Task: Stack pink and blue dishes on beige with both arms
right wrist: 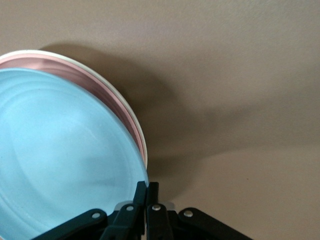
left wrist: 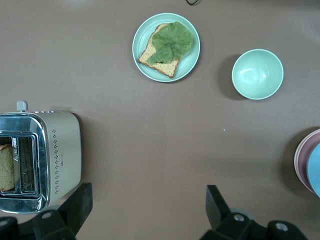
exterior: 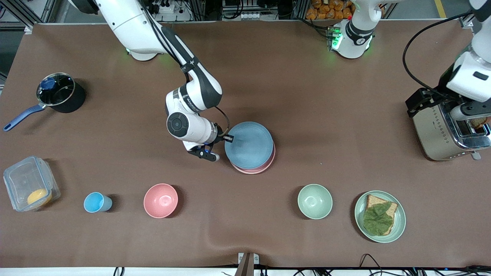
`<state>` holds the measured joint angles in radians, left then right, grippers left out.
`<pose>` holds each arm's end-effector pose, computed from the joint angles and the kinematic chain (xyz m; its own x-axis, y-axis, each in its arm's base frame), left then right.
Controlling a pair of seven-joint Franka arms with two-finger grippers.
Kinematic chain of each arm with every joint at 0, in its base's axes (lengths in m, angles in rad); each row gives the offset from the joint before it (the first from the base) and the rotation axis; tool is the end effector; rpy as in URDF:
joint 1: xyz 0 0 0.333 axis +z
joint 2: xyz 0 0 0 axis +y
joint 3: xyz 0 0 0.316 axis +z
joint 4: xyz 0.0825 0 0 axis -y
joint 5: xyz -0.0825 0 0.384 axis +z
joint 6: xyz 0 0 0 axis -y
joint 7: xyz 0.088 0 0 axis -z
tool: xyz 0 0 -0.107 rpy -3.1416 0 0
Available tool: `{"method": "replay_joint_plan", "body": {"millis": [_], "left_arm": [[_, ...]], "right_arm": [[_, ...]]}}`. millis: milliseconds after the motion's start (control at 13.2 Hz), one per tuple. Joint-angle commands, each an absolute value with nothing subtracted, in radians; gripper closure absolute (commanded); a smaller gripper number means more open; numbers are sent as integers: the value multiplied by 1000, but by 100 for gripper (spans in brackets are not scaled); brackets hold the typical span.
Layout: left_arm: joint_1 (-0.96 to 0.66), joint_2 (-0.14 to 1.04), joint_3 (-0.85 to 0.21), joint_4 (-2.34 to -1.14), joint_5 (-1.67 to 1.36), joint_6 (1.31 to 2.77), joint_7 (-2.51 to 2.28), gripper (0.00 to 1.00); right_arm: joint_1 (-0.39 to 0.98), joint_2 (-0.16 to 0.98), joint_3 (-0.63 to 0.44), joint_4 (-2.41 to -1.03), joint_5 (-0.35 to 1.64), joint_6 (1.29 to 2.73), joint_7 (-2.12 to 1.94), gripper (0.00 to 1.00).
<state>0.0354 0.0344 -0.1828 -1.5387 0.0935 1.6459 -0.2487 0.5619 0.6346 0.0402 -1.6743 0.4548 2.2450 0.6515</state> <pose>0.5683 -0.0730 0.6280 0.9913 0.0944 0.0922 0.1007 -0.9927 -0.0665 0.5520 0.3911 0.2316 0.9041 -0.3012 -0.3030 -0.3704 -0.9061 -0.2045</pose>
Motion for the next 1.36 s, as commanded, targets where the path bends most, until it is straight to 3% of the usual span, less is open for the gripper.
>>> {"method": "replay_joint_plan", "body": {"millis": [0, 76, 152, 227, 303, 455, 833, 1136, 1288], "left_arm": [[35, 29, -163, -1526, 69, 1624, -219, 0], [38, 25, -164, -1528, 72, 1623, -219, 0], [40, 25, -163, -1528, 68, 1623, -204, 0], [40, 23, -164, -1528, 67, 1623, -198, 0], [38, 26, -169, -1528, 69, 1623, -198, 0], [37, 31, -170, -1526, 80, 1623, -195, 0], [40, 29, -161, -1528, 75, 1623, -186, 0], [40, 31, -161, -1529, 67, 1623, -186, 0], [38, 31, -161, -1529, 66, 1623, -186, 0]], "right_arm": [[597, 653, 28, -1640, 483, 2255, 698, 100], [598, 657, 28, -1635, 483, 2253, 706, 100], [597, 657, 28, -1631, 483, 2250, 707, 78], [591, 655, 28, -1631, 485, 2246, 712, 36], [588, 646, 25, -1631, 482, 2241, 728, 0], [569, 612, 15, -1631, 471, 2205, 738, 0], [405, 486, -46, -1634, 309, 1936, 554, 0], [174, 413, -48, -1684, 249, 1881, 196, 0], [129, 349, -51, -1729, 206, 1849, 117, 0]]}}
